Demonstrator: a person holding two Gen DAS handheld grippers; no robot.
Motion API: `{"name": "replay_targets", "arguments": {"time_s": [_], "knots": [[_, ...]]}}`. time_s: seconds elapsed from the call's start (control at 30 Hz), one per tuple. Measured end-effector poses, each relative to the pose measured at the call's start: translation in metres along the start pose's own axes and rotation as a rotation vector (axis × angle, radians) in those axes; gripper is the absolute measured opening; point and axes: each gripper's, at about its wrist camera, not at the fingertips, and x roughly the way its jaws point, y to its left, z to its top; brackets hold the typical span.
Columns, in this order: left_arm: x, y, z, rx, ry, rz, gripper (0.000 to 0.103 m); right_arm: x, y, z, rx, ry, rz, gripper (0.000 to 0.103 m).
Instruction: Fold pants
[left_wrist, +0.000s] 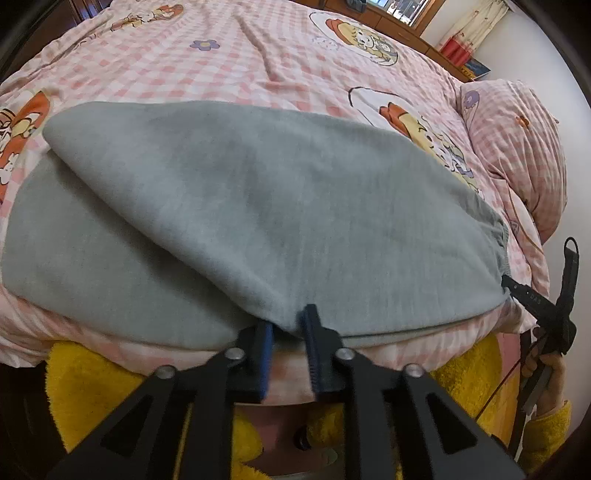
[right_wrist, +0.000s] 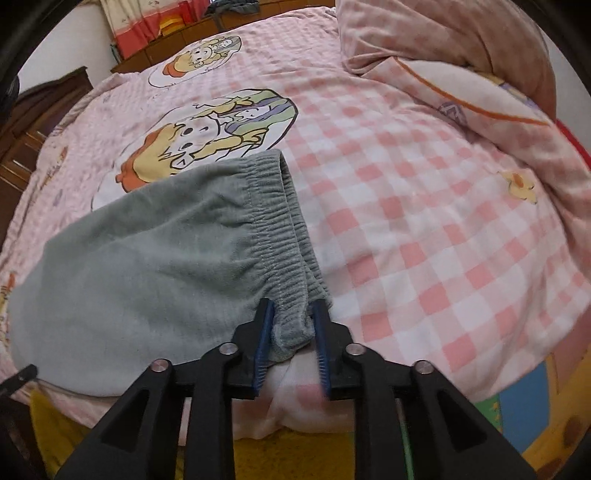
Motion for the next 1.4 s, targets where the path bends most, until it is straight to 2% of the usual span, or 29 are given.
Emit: {"name": "replay_targets", "arguments": {"time_s": [0.1,0.2,0.27,0.37,0.5,0.67,0.93,1.17,1.4], "knots": [[-0.011,0.011,-0.001,-0.025,-0.024,0.027,0.038,-0.017,0.005,0.004,-0.012,-0.03,-0.048,0.035],[-0.03,0.034,-0.001,-0.065,-0.068,0.079,0.039,-0.041,0.019,0.009,-0.049,-0.096,-0.11,0.036],[-0.04,0.052,-0.001,-0.089,-0.097,0.122,0.039,-0.051,0.033,0.014,-0.077,-0.112,-0.119,0.037],[-0.049,0.078,0.0,-0.122,-0.118,0.183,0.039,-0.058,0.062,0.018,-0.137,-0.098,-0.072,0.04],[-0.054,0.107,0.005,-0.164,-0.12,0.213,0.04,-0.055,0.118,0.012,-0.226,-0.052,0.03,0.04],[-0.055,0.124,0.008,-0.139,-0.091,0.221,0.052,-0.043,0.191,-0.006,-0.325,0.003,0.113,0.04],[-0.051,0.142,0.015,-0.105,-0.067,0.178,0.057,-0.046,0.287,-0.033,-0.465,0.036,0.216,0.04],[-0.045,0.165,0.015,-0.147,-0.052,0.155,0.057,-0.037,0.353,-0.053,-0.553,0.087,0.295,0.04],[-0.047,0.168,0.012,-0.175,-0.082,0.141,0.058,-0.03,0.411,-0.075,-0.675,0.126,0.389,0.04]]}}
